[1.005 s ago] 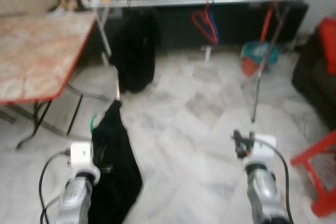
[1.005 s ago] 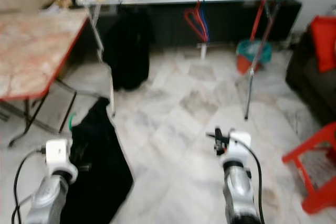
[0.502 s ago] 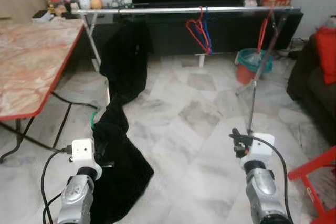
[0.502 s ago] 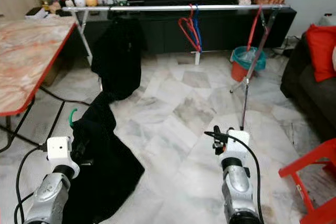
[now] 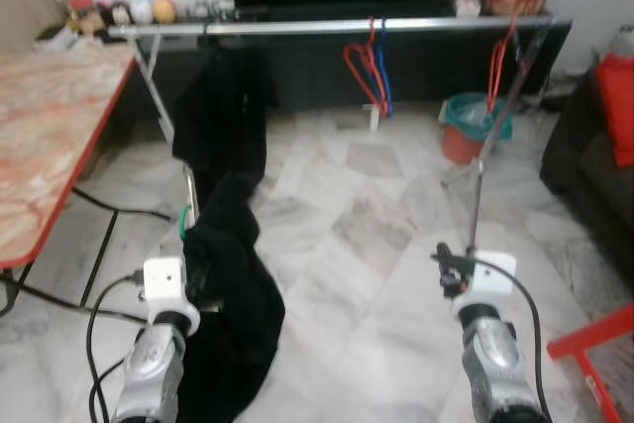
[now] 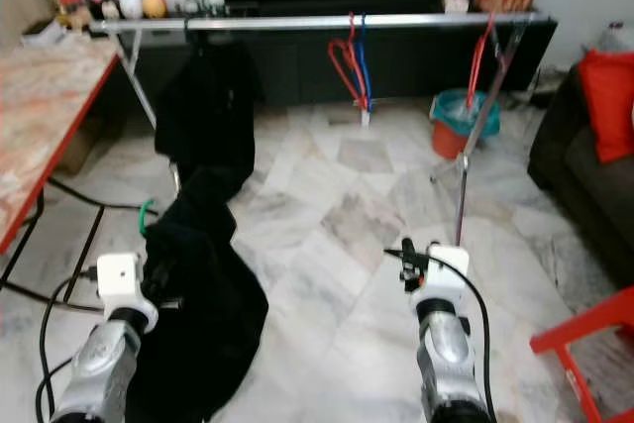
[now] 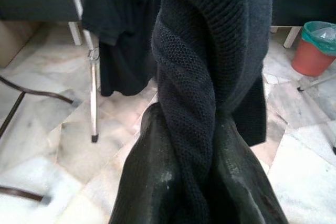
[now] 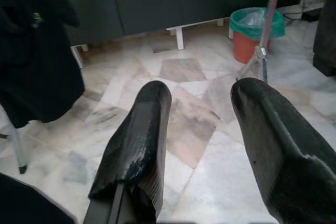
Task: Hang hanger
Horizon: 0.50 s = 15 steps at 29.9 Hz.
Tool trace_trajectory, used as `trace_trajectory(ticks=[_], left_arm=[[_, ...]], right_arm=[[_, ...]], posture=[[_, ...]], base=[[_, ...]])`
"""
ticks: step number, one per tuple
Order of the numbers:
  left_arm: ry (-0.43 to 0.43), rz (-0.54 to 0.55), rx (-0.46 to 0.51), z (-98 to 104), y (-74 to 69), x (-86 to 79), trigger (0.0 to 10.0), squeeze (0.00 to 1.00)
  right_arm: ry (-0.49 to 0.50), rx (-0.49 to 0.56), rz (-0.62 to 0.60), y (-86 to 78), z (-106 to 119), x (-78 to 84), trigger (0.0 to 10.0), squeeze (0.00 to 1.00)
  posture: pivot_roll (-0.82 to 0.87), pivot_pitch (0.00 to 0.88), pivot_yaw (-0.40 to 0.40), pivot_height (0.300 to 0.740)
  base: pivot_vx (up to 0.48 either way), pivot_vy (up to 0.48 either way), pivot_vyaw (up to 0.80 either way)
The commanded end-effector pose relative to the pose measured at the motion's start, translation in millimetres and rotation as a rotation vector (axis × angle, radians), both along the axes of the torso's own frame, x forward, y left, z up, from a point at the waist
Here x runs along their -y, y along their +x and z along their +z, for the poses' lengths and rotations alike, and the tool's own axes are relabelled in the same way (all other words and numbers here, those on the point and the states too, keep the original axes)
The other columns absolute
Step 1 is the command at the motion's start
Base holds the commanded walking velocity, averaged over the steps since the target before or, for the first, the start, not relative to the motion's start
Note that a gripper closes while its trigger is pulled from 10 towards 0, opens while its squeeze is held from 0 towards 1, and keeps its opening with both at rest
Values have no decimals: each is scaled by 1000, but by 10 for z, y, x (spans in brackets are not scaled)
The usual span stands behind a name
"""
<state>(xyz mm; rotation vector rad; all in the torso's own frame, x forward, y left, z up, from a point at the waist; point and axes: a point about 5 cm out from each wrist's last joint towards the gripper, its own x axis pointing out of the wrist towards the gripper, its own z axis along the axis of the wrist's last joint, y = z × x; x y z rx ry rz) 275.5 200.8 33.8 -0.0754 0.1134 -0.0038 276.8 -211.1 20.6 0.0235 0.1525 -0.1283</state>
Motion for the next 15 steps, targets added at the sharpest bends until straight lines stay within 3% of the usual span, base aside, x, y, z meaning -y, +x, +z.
trace_trajectory(ticks=[1,15], left_arm=[[10,-1,32,77,35,-19,10000,0],[2,-13,30,65,43,56,10000,0]], right_arm=[[5,15,-4,27,39,-5,10000,0],[-8,11,4,40,64,53,10000,0]], posture=[[-70,0,36,740],[-70,0,16,740]], base=[[341,0,0],[342,0,0]])
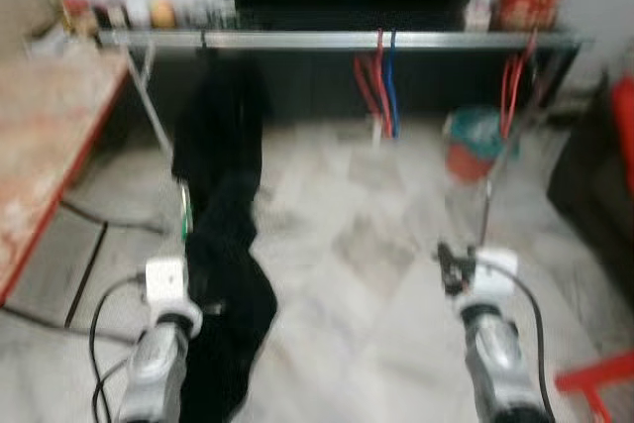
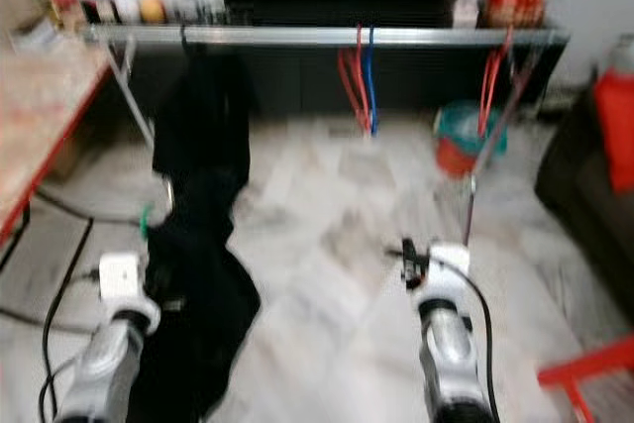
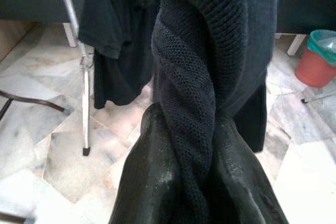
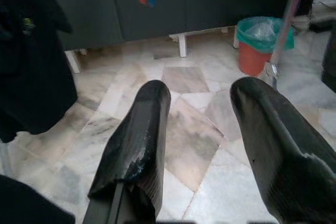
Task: Hang hanger
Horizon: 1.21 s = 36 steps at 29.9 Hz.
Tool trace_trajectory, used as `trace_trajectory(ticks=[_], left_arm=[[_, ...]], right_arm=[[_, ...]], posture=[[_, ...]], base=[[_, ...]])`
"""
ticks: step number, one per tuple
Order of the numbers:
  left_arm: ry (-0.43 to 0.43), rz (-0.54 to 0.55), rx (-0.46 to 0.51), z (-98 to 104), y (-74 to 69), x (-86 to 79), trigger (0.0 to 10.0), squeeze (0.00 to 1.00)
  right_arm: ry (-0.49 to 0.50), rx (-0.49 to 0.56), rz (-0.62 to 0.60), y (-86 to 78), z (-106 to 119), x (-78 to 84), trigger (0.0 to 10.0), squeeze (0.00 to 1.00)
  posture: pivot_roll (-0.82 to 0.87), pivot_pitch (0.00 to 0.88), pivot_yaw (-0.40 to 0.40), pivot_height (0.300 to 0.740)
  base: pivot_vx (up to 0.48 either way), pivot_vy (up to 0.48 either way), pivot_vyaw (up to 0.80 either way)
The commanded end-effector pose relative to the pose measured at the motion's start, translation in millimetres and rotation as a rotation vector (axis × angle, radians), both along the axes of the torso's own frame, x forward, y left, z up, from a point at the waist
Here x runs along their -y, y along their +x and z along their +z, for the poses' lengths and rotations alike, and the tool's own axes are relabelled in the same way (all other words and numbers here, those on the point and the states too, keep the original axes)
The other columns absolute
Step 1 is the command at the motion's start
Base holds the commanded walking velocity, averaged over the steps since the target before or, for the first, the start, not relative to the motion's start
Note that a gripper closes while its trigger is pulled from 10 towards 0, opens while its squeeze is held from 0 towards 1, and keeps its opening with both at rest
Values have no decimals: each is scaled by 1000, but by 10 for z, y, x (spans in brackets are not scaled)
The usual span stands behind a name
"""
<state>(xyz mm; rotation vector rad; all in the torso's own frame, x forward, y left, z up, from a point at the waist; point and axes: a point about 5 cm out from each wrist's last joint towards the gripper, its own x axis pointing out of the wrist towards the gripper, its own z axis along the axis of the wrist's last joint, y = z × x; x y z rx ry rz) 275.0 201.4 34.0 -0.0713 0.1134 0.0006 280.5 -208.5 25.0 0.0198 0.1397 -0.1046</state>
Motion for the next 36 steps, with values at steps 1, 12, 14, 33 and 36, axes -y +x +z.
trace_trajectory(ticks=[1,12,14,33,36], left_arm=[[-4,-19,29,58,44,66,10000,0],[-6,-32,17,25,35,99,10000,0],[-7,-38,16,21,33,119,10000,0],[-1,-54,13,25,40,124,10000,0],[-2,-50,12,23,37,119,10000,0]], right_arm=[[-5,-2,-17,5,20,72,10000,0],[-4,-5,-3,3,13,40,10000,0],[-5,-7,-3,-2,10,45,10000,0],[5,-10,-1,-9,-3,15,10000,0],[7,-13,-8,-20,-12,28,10000,0]], posture=[[-71,0,15,740],[-81,0,14,740],[-82,0,13,740],[-77,0,18,740],[-76,0,17,740]], base=[[345,0,0],[345,0,0],[345,0,0],[346,0,0],[347,0,0]])
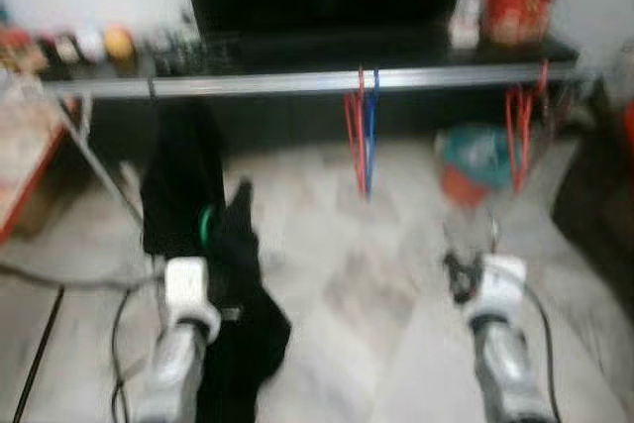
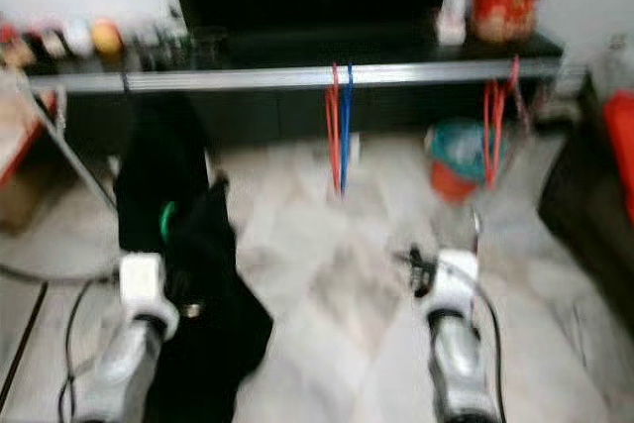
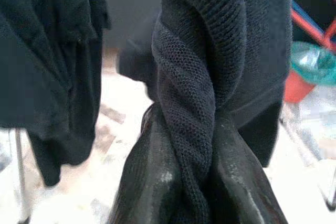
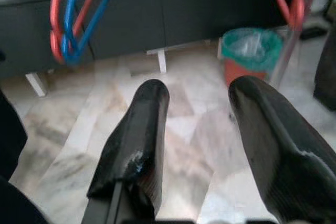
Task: Hang hanger
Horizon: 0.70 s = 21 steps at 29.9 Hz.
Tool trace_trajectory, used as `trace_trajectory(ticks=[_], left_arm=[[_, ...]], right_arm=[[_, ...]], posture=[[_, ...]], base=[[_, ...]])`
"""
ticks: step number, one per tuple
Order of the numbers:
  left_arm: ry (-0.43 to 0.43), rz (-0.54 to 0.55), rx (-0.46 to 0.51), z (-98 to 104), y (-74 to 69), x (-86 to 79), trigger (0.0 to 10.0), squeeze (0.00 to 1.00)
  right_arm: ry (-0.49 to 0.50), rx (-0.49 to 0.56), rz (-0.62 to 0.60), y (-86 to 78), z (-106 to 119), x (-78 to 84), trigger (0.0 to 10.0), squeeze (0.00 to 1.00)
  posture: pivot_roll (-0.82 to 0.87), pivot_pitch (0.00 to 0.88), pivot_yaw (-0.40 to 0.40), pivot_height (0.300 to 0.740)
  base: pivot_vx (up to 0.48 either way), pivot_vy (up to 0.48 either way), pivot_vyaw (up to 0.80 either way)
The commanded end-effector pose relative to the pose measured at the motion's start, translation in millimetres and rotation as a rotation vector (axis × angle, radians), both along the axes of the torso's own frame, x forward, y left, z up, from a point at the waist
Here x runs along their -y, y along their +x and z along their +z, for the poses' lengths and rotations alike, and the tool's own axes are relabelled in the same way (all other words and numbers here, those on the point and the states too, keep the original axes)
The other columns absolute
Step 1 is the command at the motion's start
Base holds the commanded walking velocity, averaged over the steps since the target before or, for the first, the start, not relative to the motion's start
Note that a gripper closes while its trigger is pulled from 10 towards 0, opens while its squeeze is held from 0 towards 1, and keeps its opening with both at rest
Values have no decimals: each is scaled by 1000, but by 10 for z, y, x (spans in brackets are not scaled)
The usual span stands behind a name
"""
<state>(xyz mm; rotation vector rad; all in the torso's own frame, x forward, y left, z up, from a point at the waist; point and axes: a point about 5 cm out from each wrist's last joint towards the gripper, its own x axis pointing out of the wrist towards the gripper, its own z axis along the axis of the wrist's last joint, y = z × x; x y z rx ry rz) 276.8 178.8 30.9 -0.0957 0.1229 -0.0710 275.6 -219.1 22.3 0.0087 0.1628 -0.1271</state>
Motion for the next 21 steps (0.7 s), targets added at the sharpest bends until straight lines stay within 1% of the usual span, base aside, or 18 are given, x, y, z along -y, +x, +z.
trace_trajectory(ticks=[1,12,17,21], left_arm=[[26,22,19,52,18,-110,10000,0],[34,23,21,62,30,-109,10000,0],[40,18,20,63,35,-97,10000,0],[26,23,20,60,29,-105,10000,0]], right_arm=[[17,10,13,27,14,-75,10000,0],[17,11,3,39,28,-47,10000,0],[16,12,5,45,33,-48,10000,0],[14,10,4,49,36,-36,10000,0]], posture=[[-76,0,17,740],[-74,0,12,740],[-72,0,9,740],[-71,0,5,740]], base=[[349,0,0],[340,0,0],[0,0,0],[0,0,0]])
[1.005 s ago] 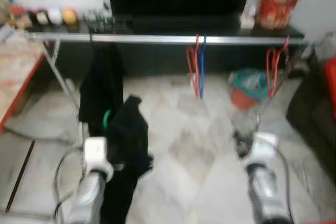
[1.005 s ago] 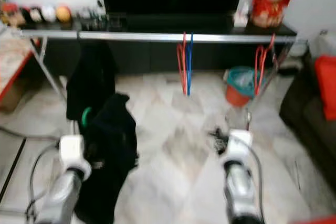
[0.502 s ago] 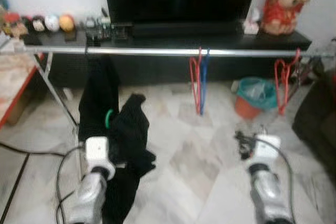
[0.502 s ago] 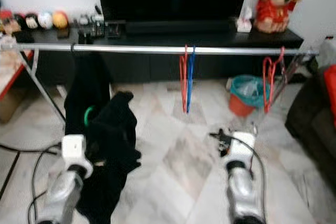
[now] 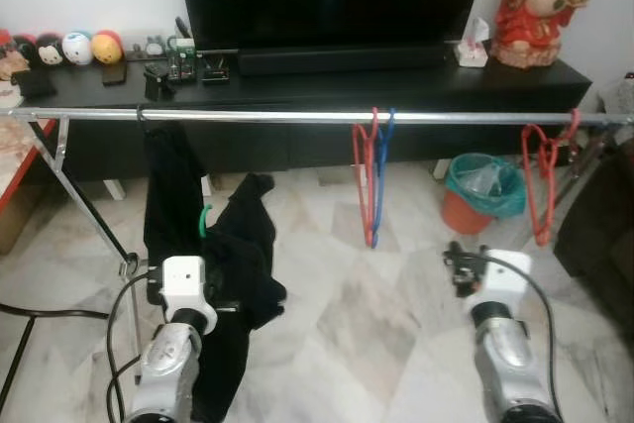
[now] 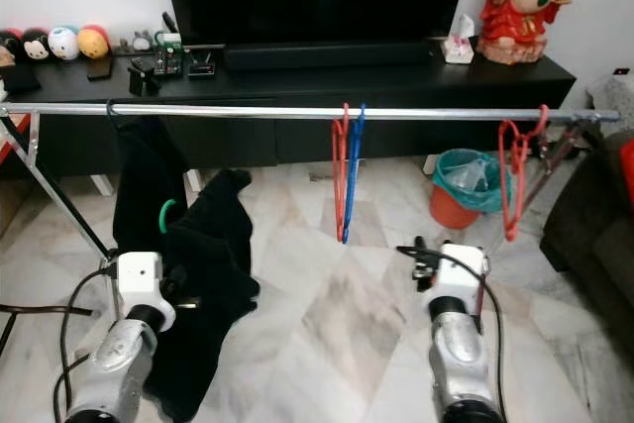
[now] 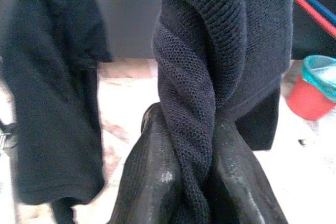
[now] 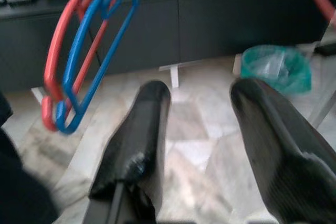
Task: Hang hanger
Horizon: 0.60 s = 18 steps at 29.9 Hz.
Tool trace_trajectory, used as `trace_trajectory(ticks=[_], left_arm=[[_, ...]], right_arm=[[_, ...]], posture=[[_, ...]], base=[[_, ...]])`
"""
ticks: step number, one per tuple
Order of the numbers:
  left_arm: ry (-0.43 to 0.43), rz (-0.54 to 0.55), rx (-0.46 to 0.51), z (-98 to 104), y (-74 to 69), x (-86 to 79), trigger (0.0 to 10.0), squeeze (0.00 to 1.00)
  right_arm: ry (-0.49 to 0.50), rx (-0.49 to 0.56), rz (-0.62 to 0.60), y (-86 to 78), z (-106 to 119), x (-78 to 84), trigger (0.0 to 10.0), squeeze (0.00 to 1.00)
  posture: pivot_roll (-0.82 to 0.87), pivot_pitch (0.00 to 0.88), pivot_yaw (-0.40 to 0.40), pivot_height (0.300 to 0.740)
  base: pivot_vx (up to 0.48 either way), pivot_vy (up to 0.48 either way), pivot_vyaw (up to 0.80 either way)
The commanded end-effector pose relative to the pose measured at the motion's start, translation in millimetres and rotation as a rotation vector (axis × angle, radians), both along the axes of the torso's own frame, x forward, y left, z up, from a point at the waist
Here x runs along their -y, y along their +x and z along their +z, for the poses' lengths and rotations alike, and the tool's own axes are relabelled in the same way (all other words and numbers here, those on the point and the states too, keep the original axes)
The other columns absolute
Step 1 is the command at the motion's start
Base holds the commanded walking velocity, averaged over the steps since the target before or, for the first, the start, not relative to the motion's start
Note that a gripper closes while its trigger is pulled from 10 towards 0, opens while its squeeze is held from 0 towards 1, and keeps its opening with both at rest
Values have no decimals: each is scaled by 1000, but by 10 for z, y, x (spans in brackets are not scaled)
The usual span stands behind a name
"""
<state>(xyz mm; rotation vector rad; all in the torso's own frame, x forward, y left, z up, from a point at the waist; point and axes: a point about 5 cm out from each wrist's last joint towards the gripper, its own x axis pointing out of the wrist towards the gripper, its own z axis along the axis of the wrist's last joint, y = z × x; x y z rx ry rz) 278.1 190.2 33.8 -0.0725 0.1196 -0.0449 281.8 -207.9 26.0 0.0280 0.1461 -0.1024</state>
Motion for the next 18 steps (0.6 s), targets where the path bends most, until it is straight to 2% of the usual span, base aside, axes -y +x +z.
trace_trajectory(ticks=[1,6,18], left_arm=[[18,-2,3,19,14,2,10000,0],[33,6,10,23,15,-5,10000,0],[40,-7,13,25,13,10,10000,0]], right_arm=[[-7,-9,-18,-12,0,77,10000,0],[-8,-9,-15,-2,5,68,10000,0],[-10,-13,-14,-3,-1,69,10000,0]], posture=[[-71,0,4,740],[-71,0,3,740],[-74,0,2,740]], base=[[0,0,0],[0,0,0],[20,-317,0]])
